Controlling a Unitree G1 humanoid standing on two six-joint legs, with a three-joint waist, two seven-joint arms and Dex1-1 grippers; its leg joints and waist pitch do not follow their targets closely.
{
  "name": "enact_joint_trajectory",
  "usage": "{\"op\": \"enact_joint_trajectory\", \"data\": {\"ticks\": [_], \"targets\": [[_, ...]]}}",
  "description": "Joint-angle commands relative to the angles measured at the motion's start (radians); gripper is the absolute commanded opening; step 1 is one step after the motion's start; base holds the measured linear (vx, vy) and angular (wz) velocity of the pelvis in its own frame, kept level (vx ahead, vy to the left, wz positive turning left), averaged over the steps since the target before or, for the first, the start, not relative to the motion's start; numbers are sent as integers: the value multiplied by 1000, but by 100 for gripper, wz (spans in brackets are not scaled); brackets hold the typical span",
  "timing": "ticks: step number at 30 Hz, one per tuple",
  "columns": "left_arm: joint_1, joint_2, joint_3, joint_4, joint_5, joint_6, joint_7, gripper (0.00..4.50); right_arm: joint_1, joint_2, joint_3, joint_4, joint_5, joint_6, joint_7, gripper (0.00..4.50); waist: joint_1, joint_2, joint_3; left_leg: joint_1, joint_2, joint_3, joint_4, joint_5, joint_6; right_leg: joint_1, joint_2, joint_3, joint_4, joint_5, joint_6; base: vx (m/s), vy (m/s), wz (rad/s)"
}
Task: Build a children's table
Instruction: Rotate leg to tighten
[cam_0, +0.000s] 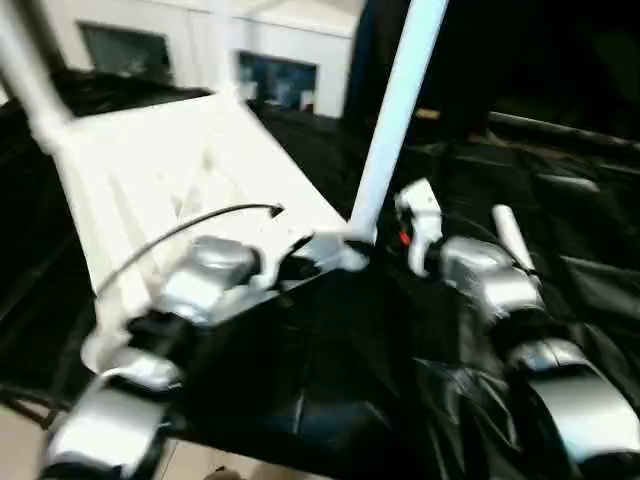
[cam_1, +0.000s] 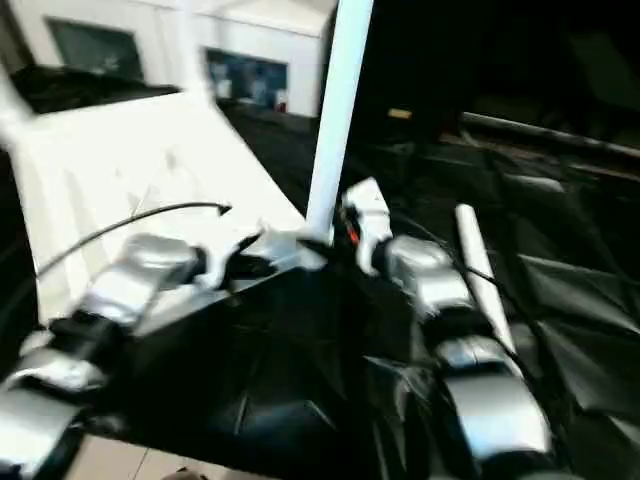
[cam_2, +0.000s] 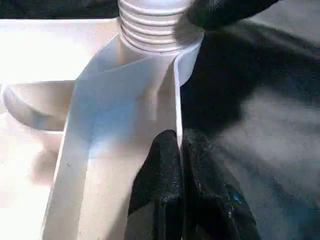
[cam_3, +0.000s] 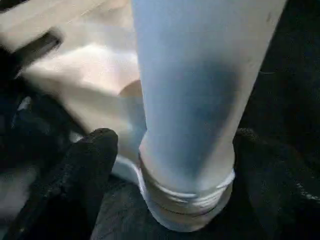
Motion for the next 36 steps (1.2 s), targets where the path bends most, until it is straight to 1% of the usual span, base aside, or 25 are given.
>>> {"op": "enact_joint_trajectory", "data": {"ticks": [1, 2, 3, 4, 5, 7, 10, 11, 12, 13, 17, 18, 19, 20, 22, 24, 27, 28, 29, 31, 32, 33, 34, 35, 36], "targets": [[18, -4, -41, -80, -66, -64, -144, 0, 33, -16, 37, -61, -18, -5, 66, 390, 8, 18, -73, 14, 41, 2, -45, -87, 85, 68, -80, 68, -33, -31, -242, 0, 0, 0], [30, 12, -39, -107, -83, -45, -177, 0, 59, -31, 59, -103, -21, -23, 102, 390, 8, 18, -72, 12, 42, 5, -45, -91, 83, 67, -79, 69, -32, -34, -245, 0, 0, 0], [31, 14, -39, -110, -84, -42, -180, 0, 61, -32, 61, -107, -22, -24, 105, 390, 18, 21, -71, 14, 44, 5, -45, -96, 76, 67, -79, 68, -32, -48, -243, 0, 0, 0], [34, 19, -37, -117, -89, -40, -189, 0, 75, -39, 74, -130, -23, -29, 119, 390, 23, 21, -68, 17, 44, 8, -46, -121, 68, 63, -79, 69, -36, -75, -241, 0, 0, 0], [39, 29, -37, -123, -94, -45, -203, 0, 96, -45, 87, -166, -16, -23, 140, 390, 23, 19, -65, 14, 44, 8, -48, -134, 61, 64, -78, 69, -37, -101, -233, 0, 0, 0], [42, 35, -34, -124, -99, -52, -214, 0, 111, -48, 96, -192, -7, -13, 163, 390, 24, 20, -61, 10, 41, 4, -51, -176, 38, 67, -84, 72, -49, -215, -189, 0, 0, 0], [42, 39, -31, -121, -100, -61, -222, 0, 122, -54, 109, -208, -14, -10, 182, 390, 23, 17, -61, 10, 37, 3, -50, -196, 25, 64, -86, 74, -58, -297, -152, 0, 0, 0], [43, 43, -27, -119, -99, -69, -221, 0, 127, -53, 106, -212, -15, -5, 176, 390, 22, 15, -61, 9, 37, 2, -50, -196, 24, 64, -86, 74, -58, -303, -149, 0, 0, 0], [44, 44, -27, -121, -99, -69, -222, 0, 128, -51, 103, -212, -13, -4, 173, 376, 23, 15, -60, 8, 36, 1, -50, -194, 24, 63, -85, 74, -58, -309, -145, 0, 0, 0], [45, 45, -27, -122, -100, -69, -224, 0, 127, -49, 100, -211, -11, -3, 170, 365, 23, 13, -61, 9, 36, 1, -49, -189, 23, 62, -85, 75, -57, -312, -142, 0, 0, 0], [48, 44, -22, -127, -99, -63, -227, 0, 133, -43, 88, -218, 5, 10, 181, 352, 23, 15, -65, 10, 36, 2, -45, -155, 29, 62, -81, 76, -46, -239, -163, 0, 0, 0], [49, 43, -22, -123, -99, -65, -227, 0, 137, -45, 90, -225, 9, 15, 182, 318, 22, 14, -66, 8, 35, 2, -45, -147, 32, 64, -80, 76, -43, -224, -168, 0, 0, 0], [49, 42, -22, -119, -99, -67, -228, 0, 143, -47, 93, -234, 12, 21, 184, 312, 23, 14, -67, 6, 35, 2, -43, -128, 39, 66, -79, 76, -39, -192, -174, 0, 0, 0], [49, 42, -23, -118, -99, -68, -227, 0, 146, -47, 93, -235, 12, 22, 184, 310, 24, 14, -68, 7, 35, 3, -43, -125, 41, 66, -79, 76, -38, -185, -176, 0, 0, 0], [50, 42, -23, -115, -98, -69, -226, 0, 150, -47, 94, -236, 12, 24, 184, 289, 25, 13, -67, 7, 35, 4, -42, -121, 45, 65, -79, 76, -37, -176, -181, 0, 0, 0], [52, 42, -23, -112, -97, -72, -225, 0, 159, -43, 91, -235, 12, 27, 182, 282, 26, 14, -67, 6, 34, 3, -42, -129, 43, 66, -81, 75, -39, -197, -176, 0, 0, 0], [55, 41, -22, -112, -96, -72, -224, 0, 165, -33, 84, -230, 18, 33, 172, 277, 27, 13, -67, 5, 34, 3, -42, -138, 38, 66, -81, 75, -41, -220, -167, 0, 0, 0], [56, 38, -19, -110, -96, -66, -216, 0, 169, -22, 75, -223, 23, 39, 155, 277, 27, 14, -67, 5, 34, 2, -42, -138, 37, 67, -82, 76, -41, -222, -166, 0, 0, 0], [56, 33, -15, -107, -95, -62, -207, 0, 172, -14, 70, -217, 24, 42, 138, 277, 25, 12, -66, 6, 34, 2, -42, -145, 33, 66, -81, 75, -43, -236, -162, 0, 0, 0], [53, 25, -11, -97, -91, -57, -187, 0, 173, -3, 61, -204, 23, 43, 107, 277, 24, 13, -66, 5, 34, 1, -43, -145, 30, 65, -82, 76, -42, -239, -160, 0, 0, 0], [43, 3, -3, -70, -77, -57, -139, 0, 174, 22, 38, -173, 23, 47, 27, 277, 21, 11, -65, 5, 33, 1, -43, -152, 25, 65, -82, 76, -45, -255, -155, 0, 0, 0], [42, 3, -3, -69, -76, -57, -138, 0, 174, 23, 37, -172, 23, 47, 26, 277, 17, 10, -62, 6, 31, 1, -44, -168, 17, 63, -82, 75, -51, -293, -145, 0, 0, 0], [33, -12, 2, -50, -65, -52, -97, 0, 173, 39, 24, -154, 19, 50, -27, 277, 16, 10, -62, 7, 31, 0, -45, -175, 13, 64, -83, 75, -53, -312, -139, 0, 0, 0], [19, -36, 6, -24, -49, -50, -40, 0, 169, 68, -2, -127, 18, 59, -116, 277, 12, 10, -61, 8, 31, -1, -45, -187, 7, 61, -83, 75, -56, -342, -131, 0, 0, 0], [7, -57, 9, -3, -35, -43, 10, 0, 165, 90, -22, -107, 17, 66, -185, 277, 10, 12, -58, 12, 29, -1, -46, -204, -1, 58, -84, 74, -65, -394, -115, 0, 0, 0]]}}
